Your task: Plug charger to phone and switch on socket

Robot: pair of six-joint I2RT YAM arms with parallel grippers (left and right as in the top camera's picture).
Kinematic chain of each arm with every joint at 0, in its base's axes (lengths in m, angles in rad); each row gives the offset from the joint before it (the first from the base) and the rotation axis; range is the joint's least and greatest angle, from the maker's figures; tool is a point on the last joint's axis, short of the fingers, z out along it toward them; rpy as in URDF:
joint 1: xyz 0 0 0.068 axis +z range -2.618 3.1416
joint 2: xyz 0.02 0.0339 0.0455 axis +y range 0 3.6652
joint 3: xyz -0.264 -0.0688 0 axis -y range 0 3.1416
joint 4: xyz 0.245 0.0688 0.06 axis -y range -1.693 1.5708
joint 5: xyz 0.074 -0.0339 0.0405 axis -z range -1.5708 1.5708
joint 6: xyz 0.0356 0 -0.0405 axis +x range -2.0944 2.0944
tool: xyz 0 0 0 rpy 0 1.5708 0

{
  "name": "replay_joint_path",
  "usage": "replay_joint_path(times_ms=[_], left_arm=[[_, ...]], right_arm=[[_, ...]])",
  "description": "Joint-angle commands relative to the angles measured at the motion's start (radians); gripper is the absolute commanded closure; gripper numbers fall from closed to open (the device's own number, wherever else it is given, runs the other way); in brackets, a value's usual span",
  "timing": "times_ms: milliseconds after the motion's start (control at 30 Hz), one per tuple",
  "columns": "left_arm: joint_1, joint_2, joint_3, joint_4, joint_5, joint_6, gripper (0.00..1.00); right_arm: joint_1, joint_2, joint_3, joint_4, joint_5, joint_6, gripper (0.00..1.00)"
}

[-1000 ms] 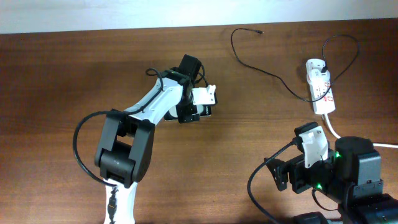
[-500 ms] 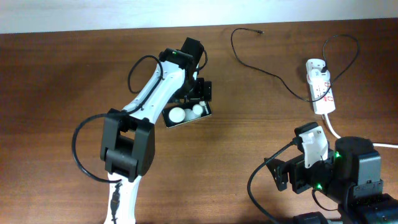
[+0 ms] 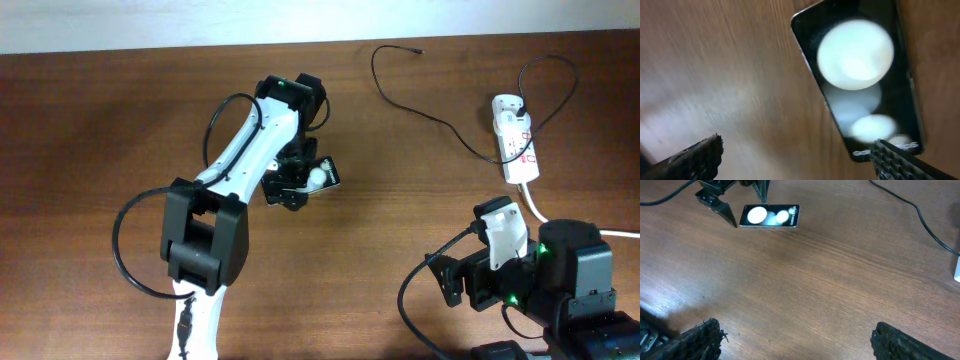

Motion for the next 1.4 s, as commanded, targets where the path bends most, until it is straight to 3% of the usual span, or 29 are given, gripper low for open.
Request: replay_joint_path(times_ms=[0,267,733,867,1000,1033,1200,1267,1333,1367], left_arm=[[-0.002,-0.034,-0.007,0.070,-0.015,-0.100,0.01],[-0.019,-0.032,-0.232,0.394,-0.024,-0.137,0.01],[-0.019,-0.032,-0.336,0.488,-0.153,-0.137,0.01],[-0.019,-0.032,-0.362,0.496,-0.161,-0.103,0.24],[-0.019,-0.032,-0.362,0.498,-0.286,0.098,0.22],[-0.019,-0.032,-0.362,0.522,-0.340,0.234,0.18],[-0.019,-0.032,-0.362,0.677,-0.378,0.931,0.18],[-0.019,-0.032,-0.362,0.703,-0.378,1.153,0.11],[-0.019,-0.032,-0.361,0.710,-0.375,1.211,0.00],[-0.019,-0.032,-0.361,0.711,-0.353,1.210,0.00]], right_arm=[[0.005,-0.004,-0.005,0.002,0.009,0.005,0.01],[0.005,-0.004,-0.005,0.002,0.009,0.005,0.01],[0.005,-0.004,-0.005,0.002,0.009,0.005,0.01],[0.005,-0.004,-0.005,0.002,0.009,0.005,0.01],[0.005,-0.004,-0.005,0.002,0.009,0.005,0.01],[0.005,-0.004,-0.005,0.002,0.009,0.005,0.01],[0.005,-0.004,-0.005,0.002,0.009,0.005,0.01],[0.005,-0.004,-0.005,0.002,0.009,0.005,0.01],[0.005,-0.004,-0.005,0.002,0.009,0.005,0.01],[0.005,-0.004,-0.005,0.002,0.009,0.005,0.01]])
